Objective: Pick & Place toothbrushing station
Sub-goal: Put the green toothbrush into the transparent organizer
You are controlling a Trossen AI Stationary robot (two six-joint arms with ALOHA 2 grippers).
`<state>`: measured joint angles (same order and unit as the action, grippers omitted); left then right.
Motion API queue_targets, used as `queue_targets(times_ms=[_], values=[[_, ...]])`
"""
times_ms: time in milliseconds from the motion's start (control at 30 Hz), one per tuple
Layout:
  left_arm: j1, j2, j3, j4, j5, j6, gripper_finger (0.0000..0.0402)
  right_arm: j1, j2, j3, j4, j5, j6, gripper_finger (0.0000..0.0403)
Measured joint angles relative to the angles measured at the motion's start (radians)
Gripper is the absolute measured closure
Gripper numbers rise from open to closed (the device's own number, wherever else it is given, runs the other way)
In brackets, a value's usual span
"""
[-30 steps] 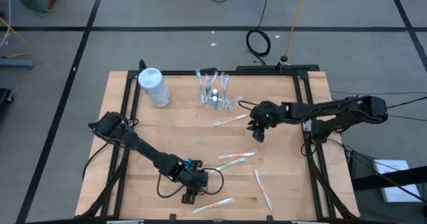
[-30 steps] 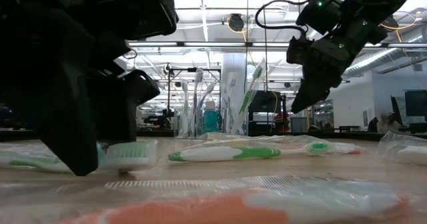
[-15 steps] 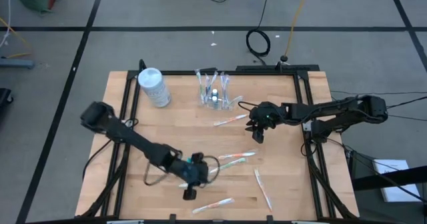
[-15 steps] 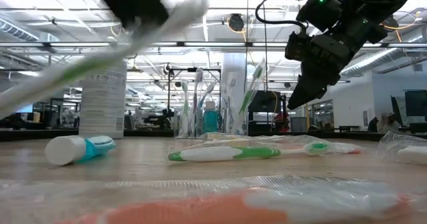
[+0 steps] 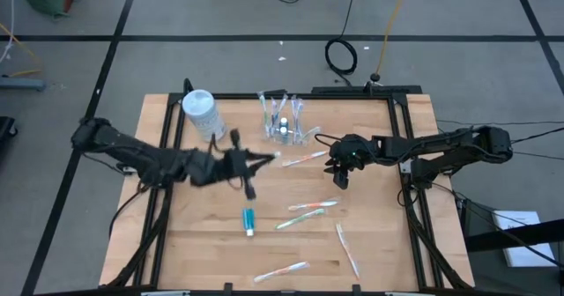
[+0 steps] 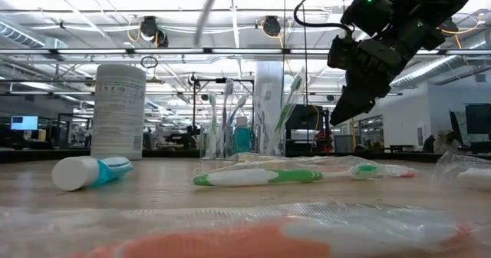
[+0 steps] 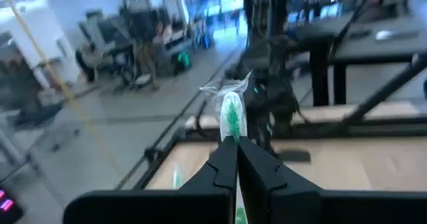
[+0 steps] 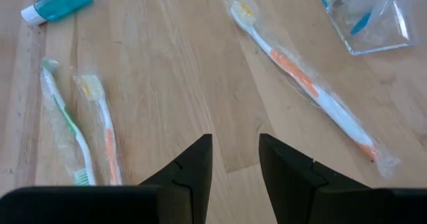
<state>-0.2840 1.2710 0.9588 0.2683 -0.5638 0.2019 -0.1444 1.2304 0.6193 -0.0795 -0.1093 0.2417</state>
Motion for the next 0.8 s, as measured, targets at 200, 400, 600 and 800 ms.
queue_targets(times_ms=[200,400,600,800], values=[[0.281,0.025,-0.262,0.500,0.135,0.092,0.0396,0.000,0.000,0.000,0.000,0.000,0.000,0.0289],[0.535,0.087,-0.433,0.832,0.335,0.108,0.0396,-0.007,0.000,0.000,0.001,0.000,-0.008,0.0289],[0.681,0.177,-0.448,0.855,0.498,0.010,0.0398,-0.044,0.000,0.000,0.001,0.000,-0.018,0.0289],[0.700,0.282,-0.448,0.847,0.499,-0.095,0.0396,-0.079,0.000,0.000,0.001,0.000,-0.018,0.0289]])
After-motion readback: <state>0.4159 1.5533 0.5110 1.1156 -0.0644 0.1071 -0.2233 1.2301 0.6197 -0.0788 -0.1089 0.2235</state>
